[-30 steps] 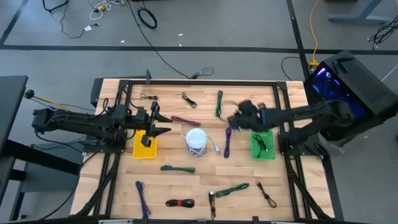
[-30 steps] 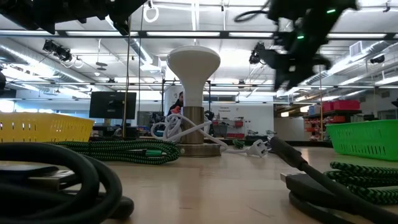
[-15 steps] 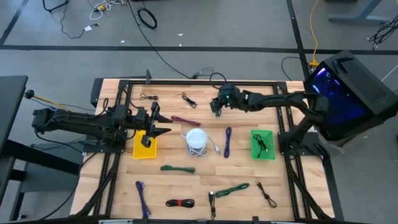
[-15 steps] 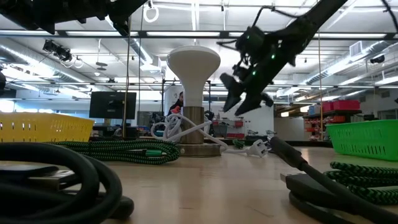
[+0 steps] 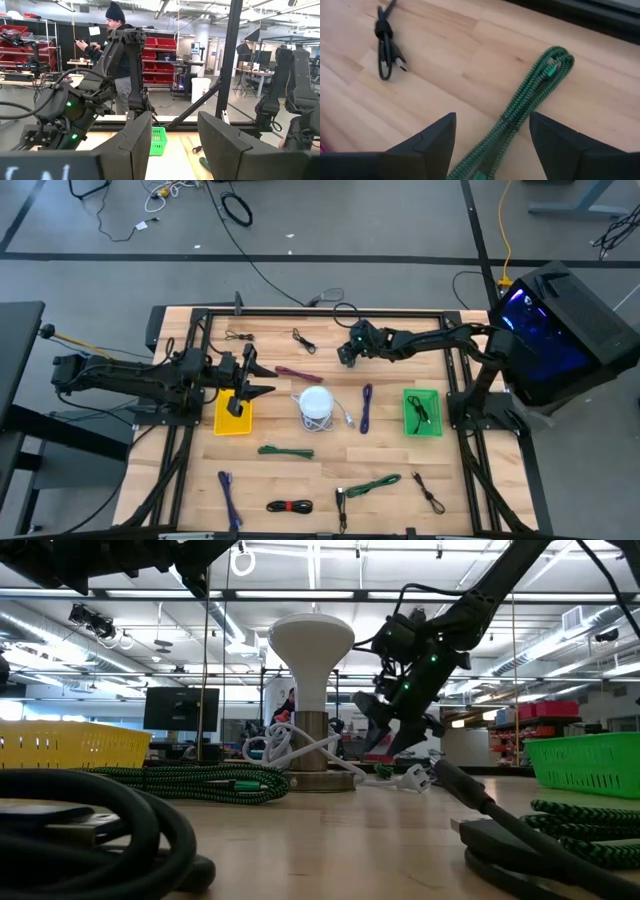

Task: Pick & Place USB Port
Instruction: Put the green charger cable into the yellow bin

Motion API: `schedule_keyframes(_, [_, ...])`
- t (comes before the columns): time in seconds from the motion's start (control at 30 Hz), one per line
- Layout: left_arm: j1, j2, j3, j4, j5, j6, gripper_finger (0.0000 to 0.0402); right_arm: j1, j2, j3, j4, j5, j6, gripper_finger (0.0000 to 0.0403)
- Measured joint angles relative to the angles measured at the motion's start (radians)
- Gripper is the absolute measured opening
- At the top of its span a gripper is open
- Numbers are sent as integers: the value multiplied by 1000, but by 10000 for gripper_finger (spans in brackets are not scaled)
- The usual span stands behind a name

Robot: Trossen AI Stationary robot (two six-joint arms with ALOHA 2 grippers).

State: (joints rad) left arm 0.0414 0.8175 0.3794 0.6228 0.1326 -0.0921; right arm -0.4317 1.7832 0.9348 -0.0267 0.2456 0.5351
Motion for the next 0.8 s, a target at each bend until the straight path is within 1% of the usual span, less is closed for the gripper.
schedule_keyframes(0.27, [0, 0, 0, 0, 0, 0, 165, 11, 8, 0, -22, 8, 23, 247])
schedule_keyframes(0.53, [0, 0, 0, -5, 0, 1, 165, 16, 92, 0, 20, 0, 49, 246])
schedule_keyframes(0.6, [0, 0, 0, -6, 0, 2, 165, 15, 99, 0, 28, 2, 50, 240])
schedule_keyframes(0.67, [0, 0, 0, -7, 0, 2, 165, 15, 102, 0, 21, 9, 66, 216])
schedule_keyframes(0.7, [0, 0, 0, -8, 0, 2, 165, 14, 102, 1, 14, 12, 77, 193])
schedule_keyframes(0.73, [0, 0, 0, -9, 0, 2, 165, 13, 102, 1, 8, 13, 79, 163])
schedule_keyframes(0.8, [0, 0, 0, -9, 0, 2, 165, 12, 102, 1, -2, 16, 69, 83])
